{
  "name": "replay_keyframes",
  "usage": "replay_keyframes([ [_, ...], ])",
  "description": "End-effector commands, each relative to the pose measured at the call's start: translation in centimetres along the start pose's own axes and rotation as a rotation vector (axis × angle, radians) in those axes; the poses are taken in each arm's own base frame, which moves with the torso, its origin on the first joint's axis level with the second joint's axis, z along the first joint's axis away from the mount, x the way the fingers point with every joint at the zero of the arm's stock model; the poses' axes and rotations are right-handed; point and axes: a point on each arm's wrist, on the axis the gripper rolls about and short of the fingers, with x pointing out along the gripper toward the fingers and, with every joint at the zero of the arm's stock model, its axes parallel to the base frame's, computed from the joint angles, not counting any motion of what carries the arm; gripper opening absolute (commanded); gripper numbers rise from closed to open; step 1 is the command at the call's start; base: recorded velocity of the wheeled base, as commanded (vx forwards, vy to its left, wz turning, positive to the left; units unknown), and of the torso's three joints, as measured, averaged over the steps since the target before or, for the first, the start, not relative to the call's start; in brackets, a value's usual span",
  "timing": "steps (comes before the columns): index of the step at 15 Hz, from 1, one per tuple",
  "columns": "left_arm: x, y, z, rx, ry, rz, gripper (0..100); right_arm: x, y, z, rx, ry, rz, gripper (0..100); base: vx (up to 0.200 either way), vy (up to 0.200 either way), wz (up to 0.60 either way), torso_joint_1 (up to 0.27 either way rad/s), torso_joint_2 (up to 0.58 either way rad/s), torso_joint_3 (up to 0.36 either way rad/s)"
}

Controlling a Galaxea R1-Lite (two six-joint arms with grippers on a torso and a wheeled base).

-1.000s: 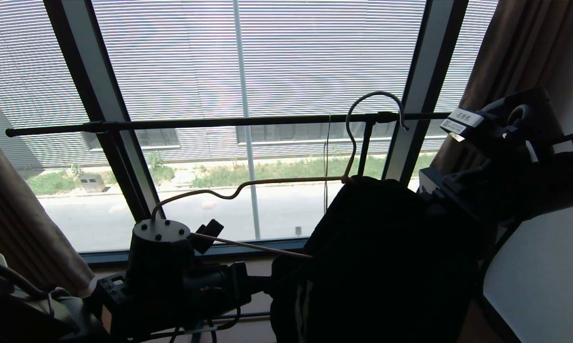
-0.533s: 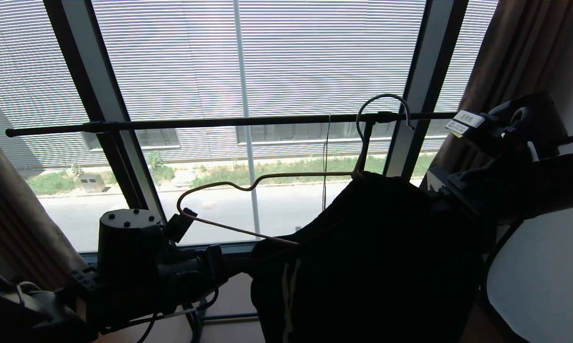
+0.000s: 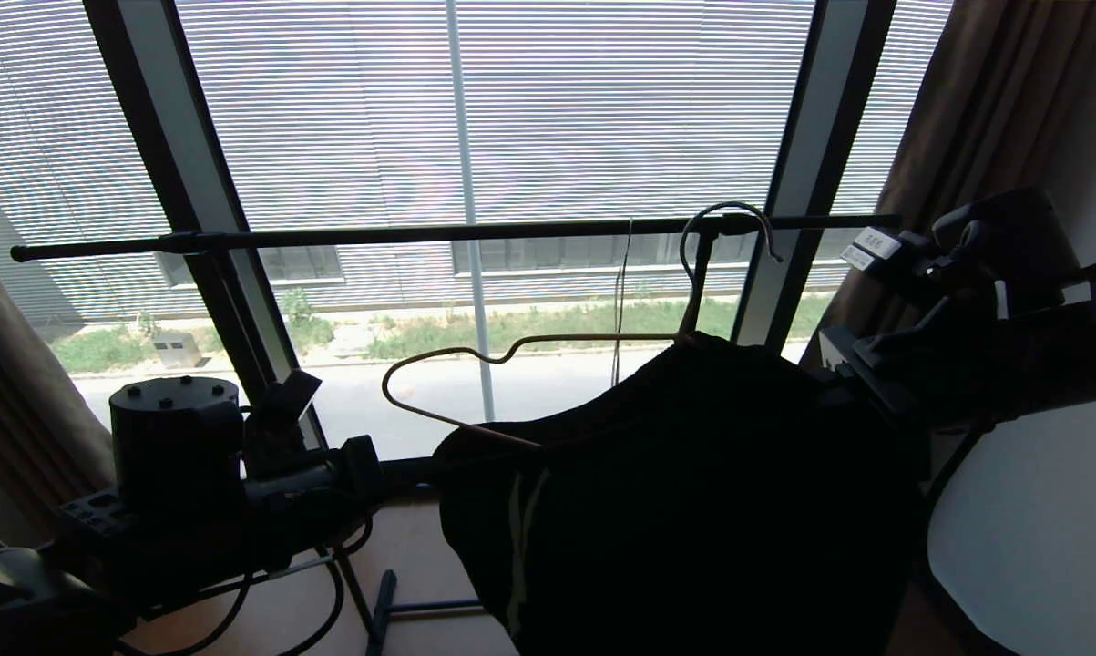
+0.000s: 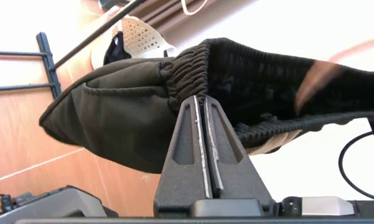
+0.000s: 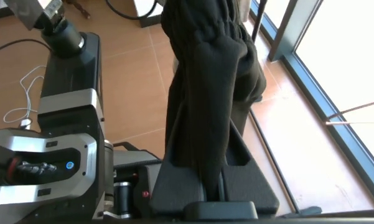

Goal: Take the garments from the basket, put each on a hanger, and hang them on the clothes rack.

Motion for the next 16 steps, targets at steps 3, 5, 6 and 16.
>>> replay_keyframes([
  [3,-0.3,0.0,0.4,0.014,-0.022,-0.001,0,0.2,-0.2,-0.4,0.011,0.043,-0.056,0,0.0,0.0,0.0,0.0,0.0,0.0],
  [5,-0.6,0.1,0.9,0.014,-0.044,0.003,0,0.2,-0.3,-0.5,0.012,0.057,-0.078,0,0.0,0.0,0.0,0.0,0.0,0.0],
  [6,-0.8,0.2,1.1,0.012,-0.053,0.006,0,0.2,-0.3,-0.5,0.013,0.061,-0.083,0,0.0,0.0,0.0,0.0,0.0,0.0],
  [16,-1.7,1.0,3.0,0.075,-0.138,0.038,0,1.1,0.0,-1.4,0.038,0.138,-0.119,0,0.0,0.0,0.0,0.0,0.0,0.0],
])
